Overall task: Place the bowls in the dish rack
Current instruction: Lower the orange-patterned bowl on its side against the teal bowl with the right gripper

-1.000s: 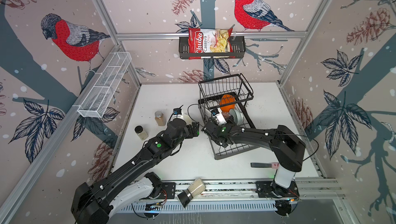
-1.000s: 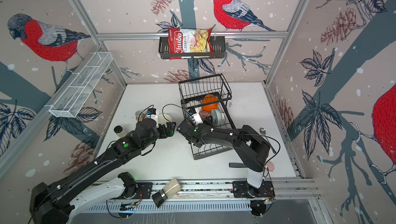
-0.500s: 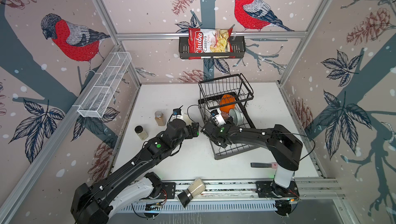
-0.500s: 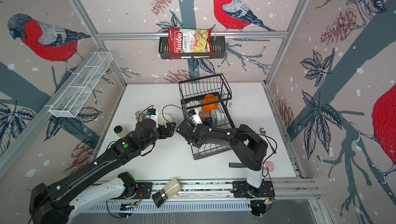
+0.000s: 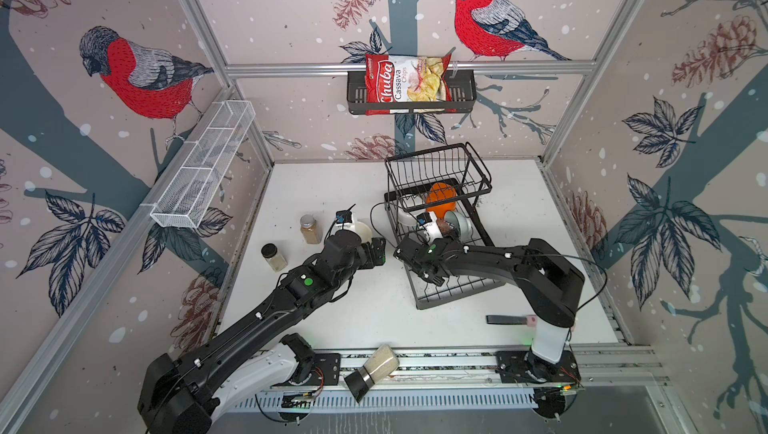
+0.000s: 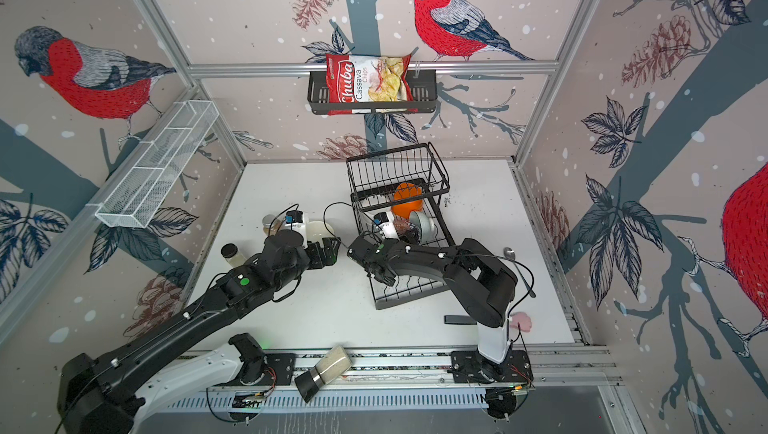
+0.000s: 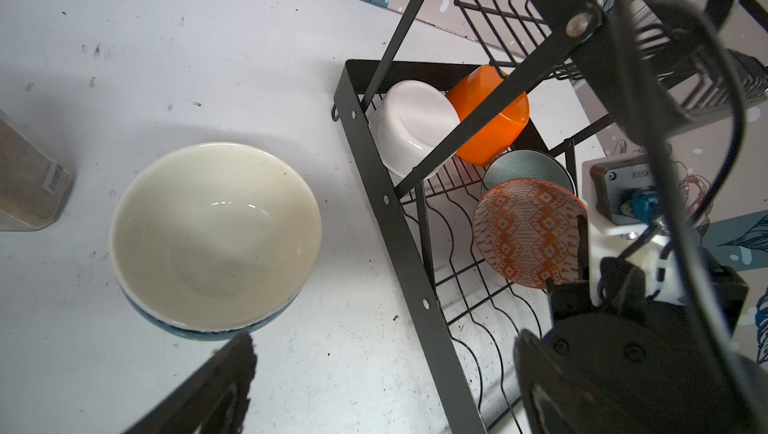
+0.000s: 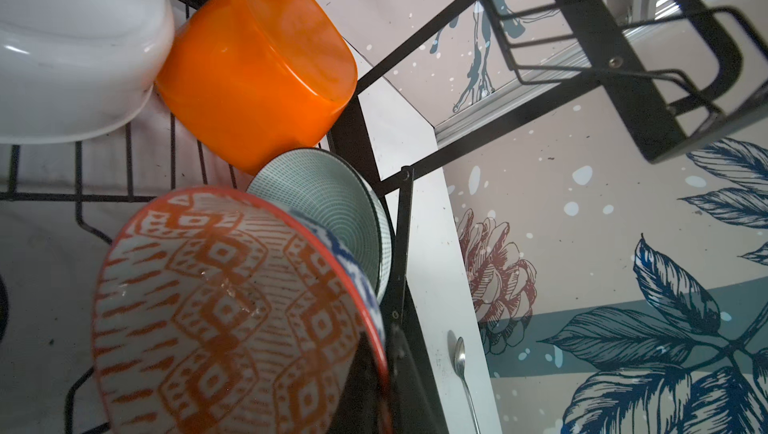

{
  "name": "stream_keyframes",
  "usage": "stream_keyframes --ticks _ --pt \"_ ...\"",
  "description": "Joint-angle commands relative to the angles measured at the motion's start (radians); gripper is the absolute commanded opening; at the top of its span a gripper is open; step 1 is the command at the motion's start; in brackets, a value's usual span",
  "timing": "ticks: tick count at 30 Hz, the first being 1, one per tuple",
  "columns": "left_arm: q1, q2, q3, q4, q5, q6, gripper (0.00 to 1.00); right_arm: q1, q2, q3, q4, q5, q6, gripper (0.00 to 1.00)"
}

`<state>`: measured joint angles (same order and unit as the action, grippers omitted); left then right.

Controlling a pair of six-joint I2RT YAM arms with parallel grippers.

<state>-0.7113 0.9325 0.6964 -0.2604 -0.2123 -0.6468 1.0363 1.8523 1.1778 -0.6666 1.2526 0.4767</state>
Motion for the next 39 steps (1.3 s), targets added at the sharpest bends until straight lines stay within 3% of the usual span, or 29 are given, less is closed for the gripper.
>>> stream_keyframes --ticks 1,23,39 --pt "0.002 0.003 0.005 0.013 -0.011 0.012 0.96 -0.008 0.001 0.003 0.011 0.066 0.010 0.00" --pt "0.005 0.011 0.002 0.020 -0.007 0.024 0.96 -0.043 0.087 0.072 0.065 0.120 -0.025 0.00" --pt "0.011 -0.004 -0.011 0.014 -0.017 0.033 0.96 -0.022 0.153 0.122 0.063 0.077 -0.024 0.00"
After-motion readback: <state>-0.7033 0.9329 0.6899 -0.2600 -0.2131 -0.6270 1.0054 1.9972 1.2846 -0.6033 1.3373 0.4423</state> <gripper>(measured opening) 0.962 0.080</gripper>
